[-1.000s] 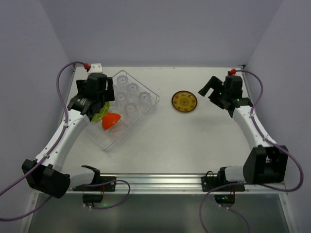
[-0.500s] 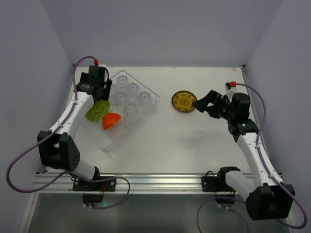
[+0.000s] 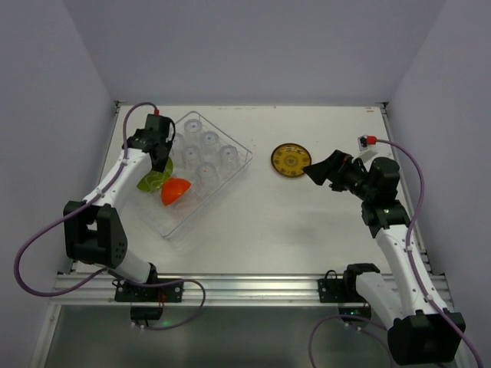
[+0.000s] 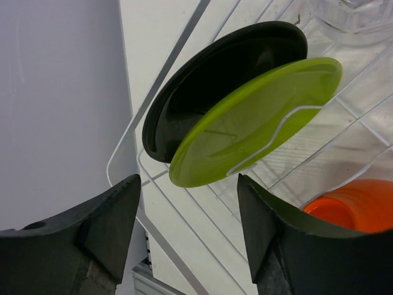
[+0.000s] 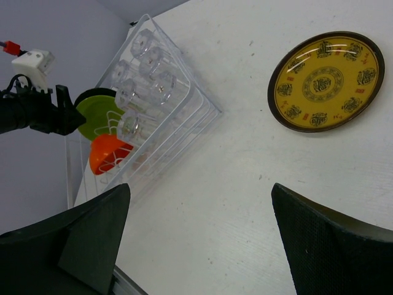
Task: Unload the mixed dishes from the dish rack
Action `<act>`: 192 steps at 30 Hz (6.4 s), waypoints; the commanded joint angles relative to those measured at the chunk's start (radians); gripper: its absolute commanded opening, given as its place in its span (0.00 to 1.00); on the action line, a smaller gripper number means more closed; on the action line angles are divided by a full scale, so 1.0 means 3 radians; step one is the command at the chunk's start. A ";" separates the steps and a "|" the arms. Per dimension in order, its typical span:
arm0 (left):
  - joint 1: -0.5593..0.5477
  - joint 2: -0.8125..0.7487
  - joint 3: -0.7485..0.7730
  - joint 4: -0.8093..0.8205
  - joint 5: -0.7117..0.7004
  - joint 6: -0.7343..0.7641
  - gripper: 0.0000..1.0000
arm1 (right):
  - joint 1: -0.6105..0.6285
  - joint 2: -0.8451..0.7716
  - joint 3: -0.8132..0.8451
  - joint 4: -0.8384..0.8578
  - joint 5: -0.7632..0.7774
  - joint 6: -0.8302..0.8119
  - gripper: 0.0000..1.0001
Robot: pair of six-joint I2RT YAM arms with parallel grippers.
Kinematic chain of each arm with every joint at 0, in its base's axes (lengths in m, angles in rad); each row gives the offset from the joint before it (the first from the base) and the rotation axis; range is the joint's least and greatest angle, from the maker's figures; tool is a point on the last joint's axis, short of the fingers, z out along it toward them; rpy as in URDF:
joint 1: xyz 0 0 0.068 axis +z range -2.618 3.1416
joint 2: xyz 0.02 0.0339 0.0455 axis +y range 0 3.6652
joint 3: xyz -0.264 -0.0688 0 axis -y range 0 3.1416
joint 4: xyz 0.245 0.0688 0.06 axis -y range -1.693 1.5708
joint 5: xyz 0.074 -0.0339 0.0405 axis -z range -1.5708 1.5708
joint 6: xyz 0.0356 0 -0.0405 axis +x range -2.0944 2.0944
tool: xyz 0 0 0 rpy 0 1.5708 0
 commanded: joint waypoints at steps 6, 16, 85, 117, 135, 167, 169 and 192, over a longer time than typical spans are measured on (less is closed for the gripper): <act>-0.0003 0.0034 0.0108 0.0011 -0.0082 0.0275 0.53 | -0.0001 -0.0048 -0.0075 0.0259 -0.0185 0.0020 0.99; -0.0003 0.0294 0.0129 0.0119 -0.0179 0.0439 0.48 | -0.0001 -0.0074 -0.0126 0.0320 -0.0256 0.0040 0.98; -0.1353 -0.1551 -0.1117 0.2822 0.2959 -0.3262 0.00 | 0.0761 -0.0094 0.0359 0.0029 -0.0114 -0.0624 0.91; -0.1701 -0.1044 -0.1334 0.2963 0.3132 -0.2993 0.28 | 0.0761 0.0095 0.0534 -0.0022 0.0229 -0.0650 0.00; -0.1696 -0.2691 -0.0971 0.0717 -0.0336 -0.1592 1.00 | -0.0369 0.1300 0.0635 0.0125 0.0634 -0.0036 0.00; -0.1681 -0.2967 -0.1676 0.0763 -0.0977 -0.1341 1.00 | 0.0111 0.3546 0.2134 -0.0452 0.1093 -0.0348 0.21; -0.1681 -0.2962 -0.1676 0.0763 -0.0966 -0.1335 1.00 | 0.0168 0.3572 0.2220 -0.0584 0.1175 -0.0409 0.30; -0.1471 -0.1996 -0.1063 0.0472 -0.1084 -0.1530 1.00 | 0.0377 0.2996 0.2029 -0.1031 0.1769 -0.0507 0.99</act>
